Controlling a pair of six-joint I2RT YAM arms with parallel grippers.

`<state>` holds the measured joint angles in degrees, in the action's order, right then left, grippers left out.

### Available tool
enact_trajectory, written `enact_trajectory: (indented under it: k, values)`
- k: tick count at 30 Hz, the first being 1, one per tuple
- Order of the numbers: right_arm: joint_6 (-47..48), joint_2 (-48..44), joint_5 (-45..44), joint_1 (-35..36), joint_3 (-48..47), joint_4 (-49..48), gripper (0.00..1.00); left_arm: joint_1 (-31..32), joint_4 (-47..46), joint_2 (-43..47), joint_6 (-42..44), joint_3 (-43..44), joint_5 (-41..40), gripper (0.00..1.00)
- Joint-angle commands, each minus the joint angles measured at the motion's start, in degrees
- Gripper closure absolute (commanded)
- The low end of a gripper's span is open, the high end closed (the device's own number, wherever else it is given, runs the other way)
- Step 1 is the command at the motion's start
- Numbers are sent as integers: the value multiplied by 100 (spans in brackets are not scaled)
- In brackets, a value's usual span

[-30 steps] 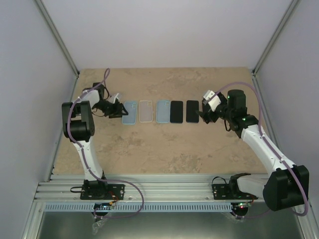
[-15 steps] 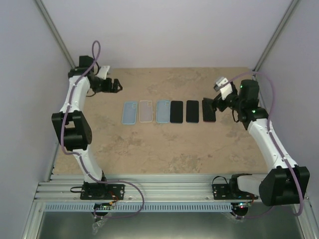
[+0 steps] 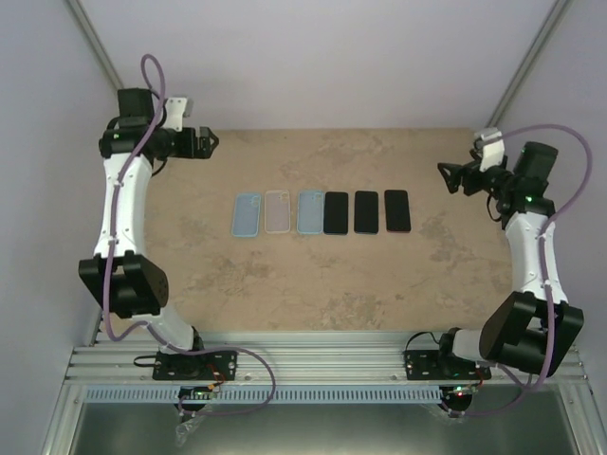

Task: Take the phone out of the phone case
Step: Reset both arms

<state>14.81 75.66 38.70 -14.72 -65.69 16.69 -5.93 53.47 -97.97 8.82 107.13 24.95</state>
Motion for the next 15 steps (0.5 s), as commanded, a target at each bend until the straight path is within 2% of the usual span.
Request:
enact_trajectory:
  k: [1,7,15]
  values:
    - [-358,12,570,-513,291,-8,2,-174,-527,457,-375,-853,-145,1]
    - [-364,-19,741,-986,883,-105,2,-438,-1156,805,-797,-1933,43,1]
    - [-471,-60,780,-1059,1027,-228,2,-648,-1505,895,-985,-2249,2,1]
